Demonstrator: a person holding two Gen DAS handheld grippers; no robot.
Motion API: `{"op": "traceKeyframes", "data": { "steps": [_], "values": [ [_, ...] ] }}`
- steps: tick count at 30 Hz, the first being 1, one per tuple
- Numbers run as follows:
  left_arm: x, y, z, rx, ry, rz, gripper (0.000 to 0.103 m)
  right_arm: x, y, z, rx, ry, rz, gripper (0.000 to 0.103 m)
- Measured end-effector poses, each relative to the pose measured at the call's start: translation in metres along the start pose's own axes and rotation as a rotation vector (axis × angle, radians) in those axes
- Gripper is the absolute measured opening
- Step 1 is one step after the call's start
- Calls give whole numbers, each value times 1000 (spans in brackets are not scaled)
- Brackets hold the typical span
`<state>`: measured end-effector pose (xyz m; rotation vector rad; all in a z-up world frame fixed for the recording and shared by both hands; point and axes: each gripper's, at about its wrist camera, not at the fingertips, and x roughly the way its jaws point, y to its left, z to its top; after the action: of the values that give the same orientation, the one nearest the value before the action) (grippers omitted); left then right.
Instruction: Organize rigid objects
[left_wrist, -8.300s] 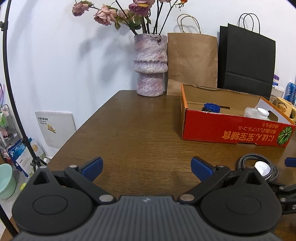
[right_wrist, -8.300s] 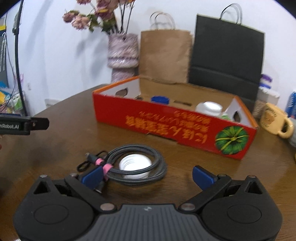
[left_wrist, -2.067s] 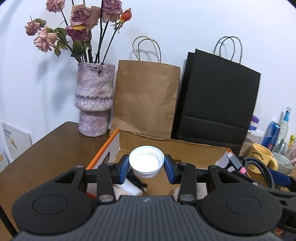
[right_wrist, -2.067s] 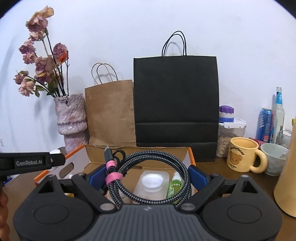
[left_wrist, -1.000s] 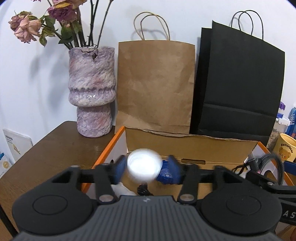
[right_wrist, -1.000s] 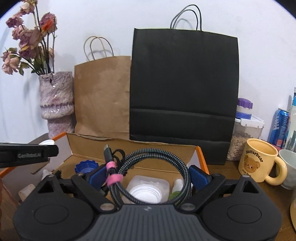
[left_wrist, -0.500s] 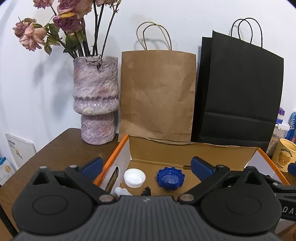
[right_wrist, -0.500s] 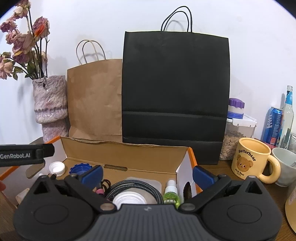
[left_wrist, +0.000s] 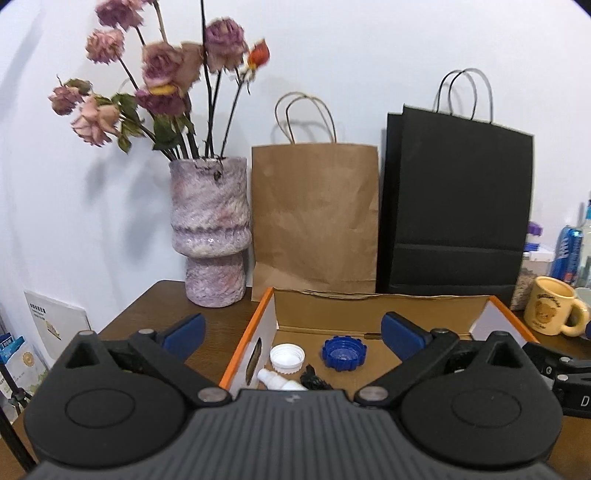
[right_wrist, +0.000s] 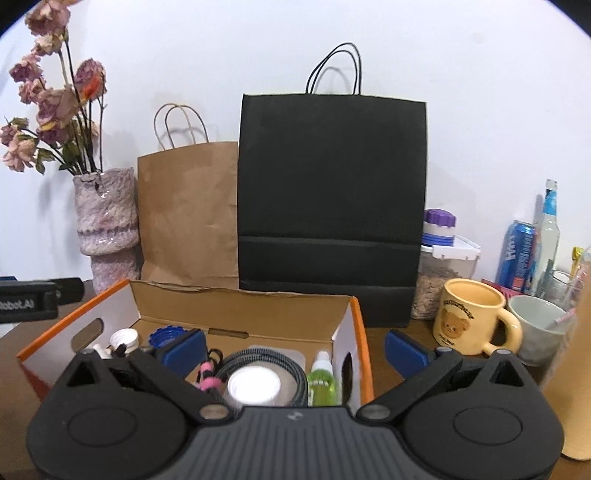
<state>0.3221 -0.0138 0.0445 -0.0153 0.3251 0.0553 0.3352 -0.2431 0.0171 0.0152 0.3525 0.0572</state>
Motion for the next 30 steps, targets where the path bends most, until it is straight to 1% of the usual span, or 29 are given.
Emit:
{"op": "traceKeyframes", "data": {
  "steps": [5, 8, 13, 16, 18, 21, 24, 30],
  "values": [
    [-42, 7, -4, 13, -7, -27, 103, -42, -4, -8, 5, -12, 0, 103],
    [-69, 9, -10, 29, -5, -60, 103, -69, -4, -12, 5, -15, 4, 103],
    [-115, 13, -18, 34, -11, -75, 103, -115, -4, -23, 24, -30, 22, 103],
    [-142, 14, -29, 36, -15, -84, 103, -143, -4, -34, 31, -21, 35, 103],
    [-158, 14, -38, 34, -1, -73, 103, -161, -5, -42, 29, -19, 46, 103],
    [-182, 13, -53, 42, 13, -98, 103, -184, -8, -56, 32, -1, 66, 103],
    [-202, 12, -67, 51, 29, -111, 103, -203, -10, -71, 23, 19, 64, 103],
    [-224, 9, -91, 63, 76, -138, 103, -229, -11, -92, 23, 46, 66, 103]
  ]
}}
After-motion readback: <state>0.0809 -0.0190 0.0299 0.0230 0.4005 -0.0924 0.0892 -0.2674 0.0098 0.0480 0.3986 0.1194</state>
